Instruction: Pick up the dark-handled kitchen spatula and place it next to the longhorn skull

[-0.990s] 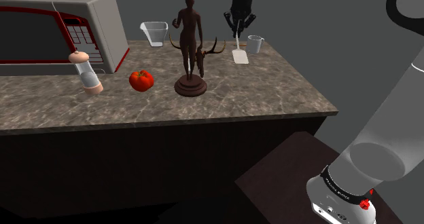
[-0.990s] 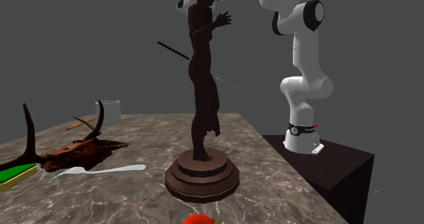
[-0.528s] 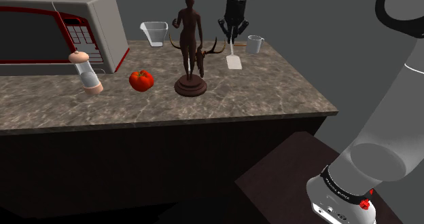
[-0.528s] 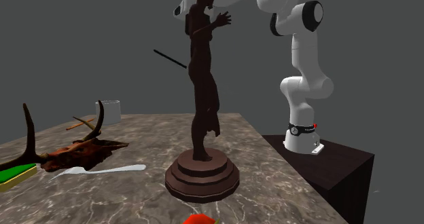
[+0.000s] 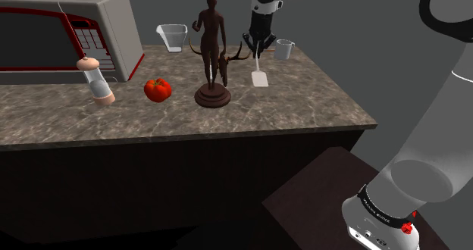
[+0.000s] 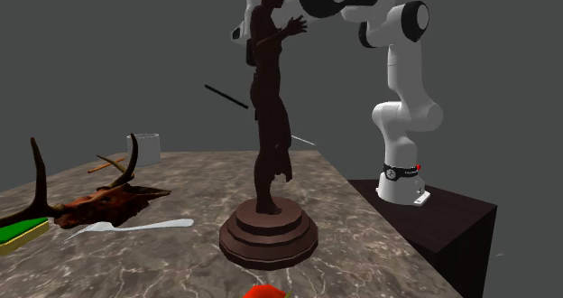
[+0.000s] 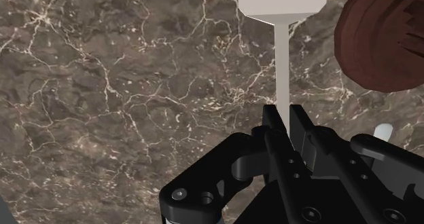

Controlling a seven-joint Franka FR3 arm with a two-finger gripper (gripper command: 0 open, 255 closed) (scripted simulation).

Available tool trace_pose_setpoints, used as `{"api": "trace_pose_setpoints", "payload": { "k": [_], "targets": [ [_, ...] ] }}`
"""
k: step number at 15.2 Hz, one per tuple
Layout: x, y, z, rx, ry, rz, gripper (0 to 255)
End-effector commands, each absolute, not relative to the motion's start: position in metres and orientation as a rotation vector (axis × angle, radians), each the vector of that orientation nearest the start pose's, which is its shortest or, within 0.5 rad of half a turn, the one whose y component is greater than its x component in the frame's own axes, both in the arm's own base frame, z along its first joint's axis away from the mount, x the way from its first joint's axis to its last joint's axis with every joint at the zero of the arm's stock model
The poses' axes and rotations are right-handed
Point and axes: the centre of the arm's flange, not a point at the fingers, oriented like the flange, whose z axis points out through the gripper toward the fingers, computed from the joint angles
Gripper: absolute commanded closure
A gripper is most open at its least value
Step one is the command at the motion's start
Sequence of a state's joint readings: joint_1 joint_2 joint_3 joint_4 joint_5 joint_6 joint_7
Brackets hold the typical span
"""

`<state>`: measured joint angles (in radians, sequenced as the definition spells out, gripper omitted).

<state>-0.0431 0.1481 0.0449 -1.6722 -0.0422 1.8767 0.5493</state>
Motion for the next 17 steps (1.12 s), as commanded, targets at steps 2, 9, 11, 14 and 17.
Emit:
{"api": "trace_pose_setpoints", "payload": {
  "k": [2, 9, 11, 14, 17],
  "targets": [
    [0.615, -0.003, 0.501, -3.044, 0.837, -0.101, 255],
    [0.615, -0.003, 0.464, -3.044, 0.837, -0.101, 255],
    [0.615, -0.003, 0.453, -3.044, 0.837, -0.101, 255],
    [0.615, -0.003, 0.437, -3.044, 0.837, -0.101, 255],
    [0.615, -0.003, 0.421, -3.044, 0.837, -0.101, 255]
  ]
}}
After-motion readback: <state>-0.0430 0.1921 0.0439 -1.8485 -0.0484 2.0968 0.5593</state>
